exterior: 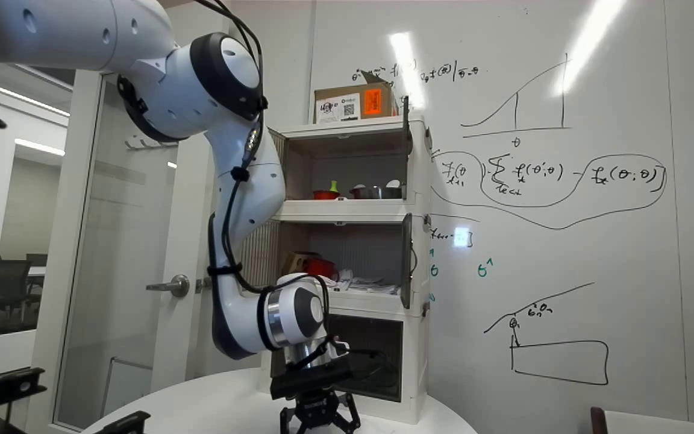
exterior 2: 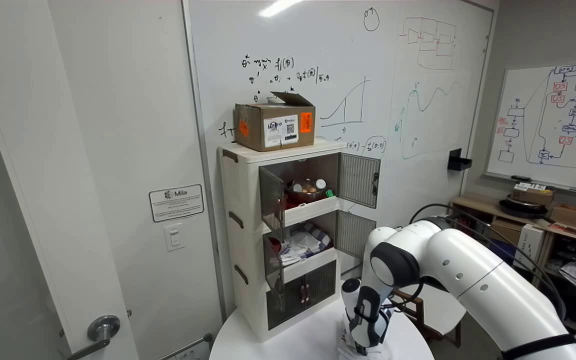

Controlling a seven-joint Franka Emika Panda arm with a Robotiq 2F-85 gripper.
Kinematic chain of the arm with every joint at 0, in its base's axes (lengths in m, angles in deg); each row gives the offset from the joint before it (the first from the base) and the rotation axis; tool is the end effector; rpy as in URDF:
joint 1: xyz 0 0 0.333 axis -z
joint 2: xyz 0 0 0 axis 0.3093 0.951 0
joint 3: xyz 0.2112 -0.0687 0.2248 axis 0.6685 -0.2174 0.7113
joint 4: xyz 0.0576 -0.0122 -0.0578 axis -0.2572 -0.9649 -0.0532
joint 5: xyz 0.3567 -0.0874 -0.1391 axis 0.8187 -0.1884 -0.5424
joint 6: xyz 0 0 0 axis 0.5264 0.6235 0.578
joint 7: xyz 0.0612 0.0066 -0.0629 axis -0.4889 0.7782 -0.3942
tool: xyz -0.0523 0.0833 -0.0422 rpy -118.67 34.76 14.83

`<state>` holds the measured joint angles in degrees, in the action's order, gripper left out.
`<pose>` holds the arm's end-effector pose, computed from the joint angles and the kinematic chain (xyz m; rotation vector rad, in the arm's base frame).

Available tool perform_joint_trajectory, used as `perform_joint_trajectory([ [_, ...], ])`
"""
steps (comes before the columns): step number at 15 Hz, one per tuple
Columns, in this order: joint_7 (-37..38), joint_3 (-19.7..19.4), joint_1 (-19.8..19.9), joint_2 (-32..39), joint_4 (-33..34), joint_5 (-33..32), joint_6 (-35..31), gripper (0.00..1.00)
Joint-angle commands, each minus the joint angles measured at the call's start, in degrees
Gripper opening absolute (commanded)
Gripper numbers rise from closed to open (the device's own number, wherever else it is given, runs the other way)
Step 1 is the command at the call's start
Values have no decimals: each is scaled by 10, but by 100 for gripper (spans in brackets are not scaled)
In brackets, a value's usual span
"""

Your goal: Put one towel in the middle cabinet

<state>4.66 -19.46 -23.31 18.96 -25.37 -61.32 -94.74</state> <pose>0.5683 -0.0866 -0.0539 2.7426 0.6658 -0.1287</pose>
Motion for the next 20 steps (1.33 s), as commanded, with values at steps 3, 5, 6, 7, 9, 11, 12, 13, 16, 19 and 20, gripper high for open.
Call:
perform_joint_trajectory([
  [3,6,-9,-9,-5,-9,-2,-5,100],
  [5,16,-22,-18,8,3,-3,-7,100],
  [6,22,-28,-23,15,9,-2,-9,100],
  [7,26,-32,-26,19,13,-1,-10,100],
  [9,34,-41,-30,30,20,0,-13,100],
  [11,39,-48,-35,37,25,0,-16,100],
  [12,41,-51,-35,40,27,0,-16,95],
  [13,41,-52,-36,42,28,0,-17,74],
  [16,38,-51,-35,36,20,0,-21,60],
  [19,35,-48,-32,26,11,1,-23,37],
  [20,34,-47,-31,22,8,0,-25,31],
])
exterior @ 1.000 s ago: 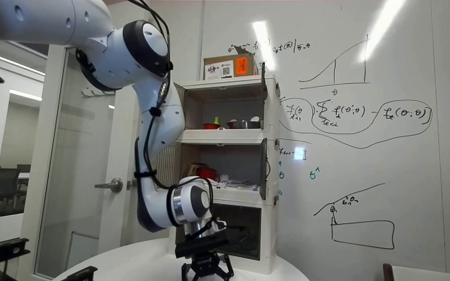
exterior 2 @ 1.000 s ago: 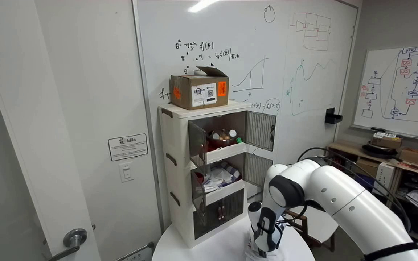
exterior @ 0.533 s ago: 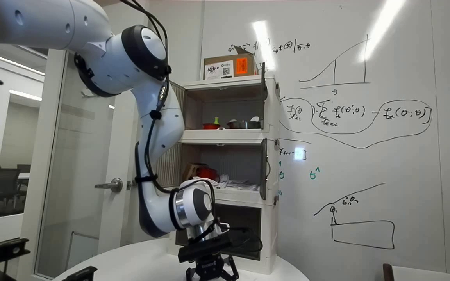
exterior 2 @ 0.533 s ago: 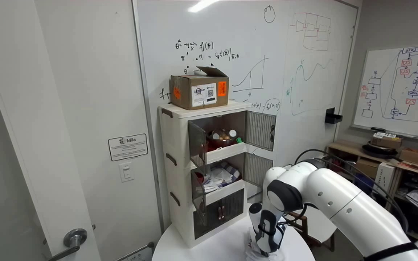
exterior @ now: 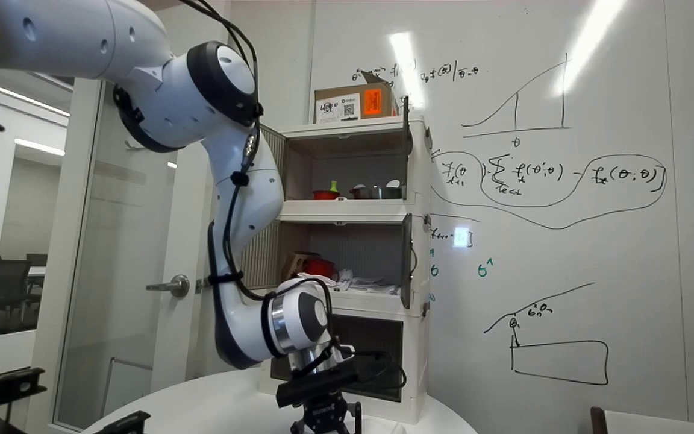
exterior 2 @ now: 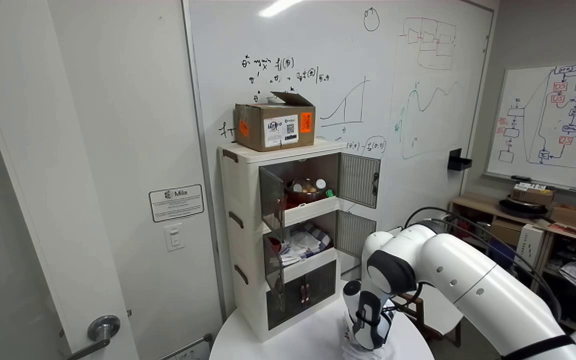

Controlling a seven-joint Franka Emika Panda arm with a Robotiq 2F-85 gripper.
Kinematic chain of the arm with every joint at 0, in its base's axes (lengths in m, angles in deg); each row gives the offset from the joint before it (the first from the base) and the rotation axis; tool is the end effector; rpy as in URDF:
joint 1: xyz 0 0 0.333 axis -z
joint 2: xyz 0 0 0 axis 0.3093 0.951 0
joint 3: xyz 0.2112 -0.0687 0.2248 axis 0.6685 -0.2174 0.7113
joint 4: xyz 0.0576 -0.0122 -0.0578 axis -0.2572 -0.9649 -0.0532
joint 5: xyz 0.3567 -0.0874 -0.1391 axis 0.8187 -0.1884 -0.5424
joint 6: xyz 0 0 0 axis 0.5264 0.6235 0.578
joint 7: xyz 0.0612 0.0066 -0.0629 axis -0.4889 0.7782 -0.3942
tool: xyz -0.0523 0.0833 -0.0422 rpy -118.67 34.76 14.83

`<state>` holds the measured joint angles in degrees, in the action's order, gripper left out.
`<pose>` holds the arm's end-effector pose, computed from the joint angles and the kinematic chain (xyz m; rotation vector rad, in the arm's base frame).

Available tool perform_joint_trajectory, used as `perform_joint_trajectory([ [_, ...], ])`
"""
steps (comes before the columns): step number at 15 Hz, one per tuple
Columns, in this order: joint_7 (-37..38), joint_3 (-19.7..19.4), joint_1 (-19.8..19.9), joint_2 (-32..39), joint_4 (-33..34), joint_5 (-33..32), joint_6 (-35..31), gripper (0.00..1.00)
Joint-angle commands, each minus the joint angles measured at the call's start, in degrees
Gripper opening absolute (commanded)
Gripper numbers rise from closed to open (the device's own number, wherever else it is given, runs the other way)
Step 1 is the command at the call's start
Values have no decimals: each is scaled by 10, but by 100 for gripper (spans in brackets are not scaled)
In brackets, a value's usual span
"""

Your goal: Put one towel in the middle cabinet

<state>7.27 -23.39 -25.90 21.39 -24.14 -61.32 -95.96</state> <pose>0.5683 -0.1009 -0.0609 2.6881 0.6272 -0.1215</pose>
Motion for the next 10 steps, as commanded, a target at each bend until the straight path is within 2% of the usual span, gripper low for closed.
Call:
perform_joint_trajectory([
  [1,7,-7,-5,-5,-7,0,-14,22],
  [4,6,-2,-6,-19,-16,2,-16,3],
  [7,-1,15,8,-40,-25,9,-7,1],
  [10,-9,53,45,-87,-39,33,18,2],
])
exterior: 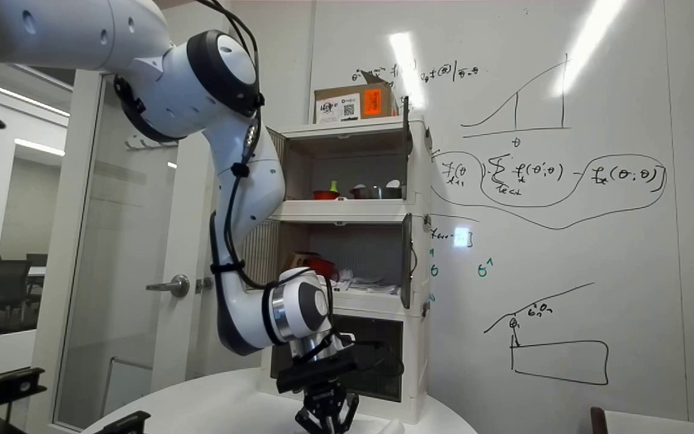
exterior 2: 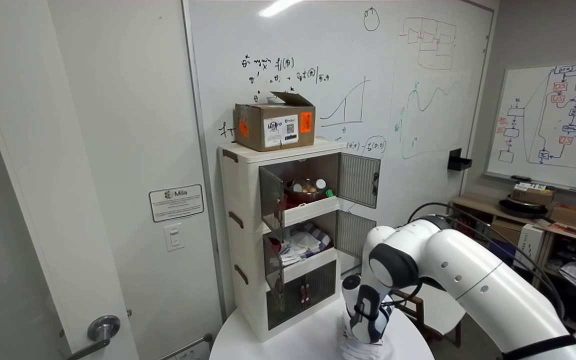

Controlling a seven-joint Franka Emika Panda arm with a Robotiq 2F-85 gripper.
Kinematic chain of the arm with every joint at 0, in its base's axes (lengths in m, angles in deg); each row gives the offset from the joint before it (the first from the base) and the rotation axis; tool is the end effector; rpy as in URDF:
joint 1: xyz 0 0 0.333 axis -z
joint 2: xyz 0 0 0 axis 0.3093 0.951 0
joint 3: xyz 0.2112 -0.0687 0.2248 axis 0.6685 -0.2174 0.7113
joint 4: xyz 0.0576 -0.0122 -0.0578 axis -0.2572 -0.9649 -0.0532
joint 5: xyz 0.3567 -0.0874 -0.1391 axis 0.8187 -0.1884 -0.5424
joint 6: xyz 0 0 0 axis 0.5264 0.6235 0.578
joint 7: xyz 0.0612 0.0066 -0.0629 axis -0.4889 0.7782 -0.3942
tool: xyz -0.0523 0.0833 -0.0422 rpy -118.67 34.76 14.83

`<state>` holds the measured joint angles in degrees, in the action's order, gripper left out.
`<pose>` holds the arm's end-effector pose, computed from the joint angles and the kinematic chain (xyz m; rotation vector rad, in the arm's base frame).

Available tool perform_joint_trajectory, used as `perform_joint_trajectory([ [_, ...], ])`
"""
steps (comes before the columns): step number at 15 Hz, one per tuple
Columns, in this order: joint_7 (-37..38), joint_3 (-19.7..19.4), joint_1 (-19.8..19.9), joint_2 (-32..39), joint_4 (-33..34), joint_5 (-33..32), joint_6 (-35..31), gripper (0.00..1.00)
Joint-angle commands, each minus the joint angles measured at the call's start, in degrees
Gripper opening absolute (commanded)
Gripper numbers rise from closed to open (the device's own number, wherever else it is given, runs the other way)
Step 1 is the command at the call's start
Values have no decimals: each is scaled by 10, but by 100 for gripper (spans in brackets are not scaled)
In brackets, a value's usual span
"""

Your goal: Put one towel in the middle cabinet

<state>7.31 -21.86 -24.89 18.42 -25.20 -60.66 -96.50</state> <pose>0.5789 -0.0939 -0.0398 2.7250 0.5961 -0.0588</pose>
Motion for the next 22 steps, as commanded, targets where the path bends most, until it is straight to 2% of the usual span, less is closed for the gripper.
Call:
perform_joint_trajectory([
  [1,-14,56,56,-75,-34,41,35,2],
  [8,-85,192,204,-224,-21,182,267,2],
  [13,-98,229,251,-281,7,332,396,2],
  [17,-70,234,252,-306,18,455,411,2],
  [22,-21,229,231,-341,16,576,340,2],
])
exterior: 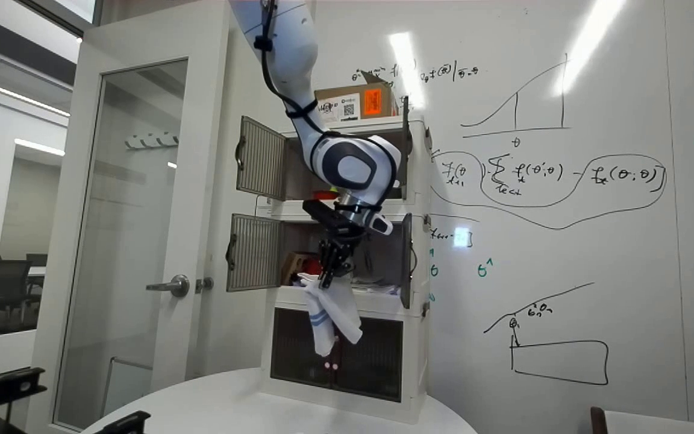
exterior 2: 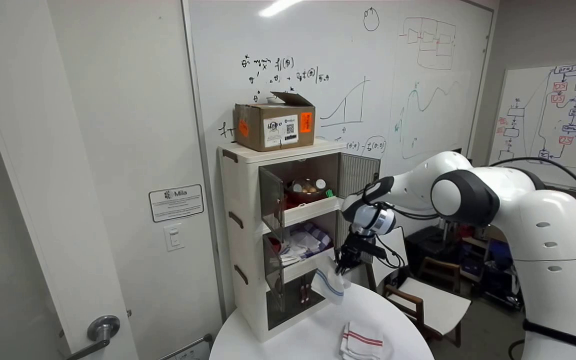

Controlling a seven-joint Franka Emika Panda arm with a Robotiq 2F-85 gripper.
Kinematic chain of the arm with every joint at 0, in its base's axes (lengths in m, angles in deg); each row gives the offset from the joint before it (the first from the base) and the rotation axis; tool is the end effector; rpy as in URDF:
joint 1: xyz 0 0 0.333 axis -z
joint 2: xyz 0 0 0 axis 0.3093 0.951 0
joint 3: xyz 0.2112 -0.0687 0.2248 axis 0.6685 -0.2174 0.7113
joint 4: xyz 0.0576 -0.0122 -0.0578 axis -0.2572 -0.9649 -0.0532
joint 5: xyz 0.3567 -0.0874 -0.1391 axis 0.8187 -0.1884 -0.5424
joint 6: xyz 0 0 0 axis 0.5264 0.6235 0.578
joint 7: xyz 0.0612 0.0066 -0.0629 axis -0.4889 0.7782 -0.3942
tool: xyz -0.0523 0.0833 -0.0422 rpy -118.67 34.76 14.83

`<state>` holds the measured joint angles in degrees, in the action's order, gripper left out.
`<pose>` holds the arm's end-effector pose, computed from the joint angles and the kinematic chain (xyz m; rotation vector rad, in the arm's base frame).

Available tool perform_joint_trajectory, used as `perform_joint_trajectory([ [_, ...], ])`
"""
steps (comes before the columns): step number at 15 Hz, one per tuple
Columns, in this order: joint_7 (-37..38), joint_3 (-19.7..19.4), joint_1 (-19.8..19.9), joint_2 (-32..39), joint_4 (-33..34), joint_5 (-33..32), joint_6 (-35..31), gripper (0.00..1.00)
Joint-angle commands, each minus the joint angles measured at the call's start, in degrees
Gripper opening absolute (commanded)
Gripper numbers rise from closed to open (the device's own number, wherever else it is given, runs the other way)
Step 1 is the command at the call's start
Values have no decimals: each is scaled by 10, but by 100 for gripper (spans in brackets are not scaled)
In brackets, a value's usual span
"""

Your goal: Put one towel in the middle cabinet

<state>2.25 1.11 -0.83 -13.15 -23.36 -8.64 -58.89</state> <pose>0.6438 -0.1247 0.2490 -2.6266 0.5343 -0.0294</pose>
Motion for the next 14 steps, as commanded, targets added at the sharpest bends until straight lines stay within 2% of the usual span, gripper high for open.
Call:
perform_joint_trajectory([
  [1,32,-1,-13,-32,-3,78,-55,2],
  [5,24,-3,-31,-59,-6,161,-161,2],
  [8,0,4,-48,-56,5,217,-267,2],
  [11,-76,50,-36,-28,42,277,-346,2],
  [14,-132,83,-26,7,80,319,-369,2],
])
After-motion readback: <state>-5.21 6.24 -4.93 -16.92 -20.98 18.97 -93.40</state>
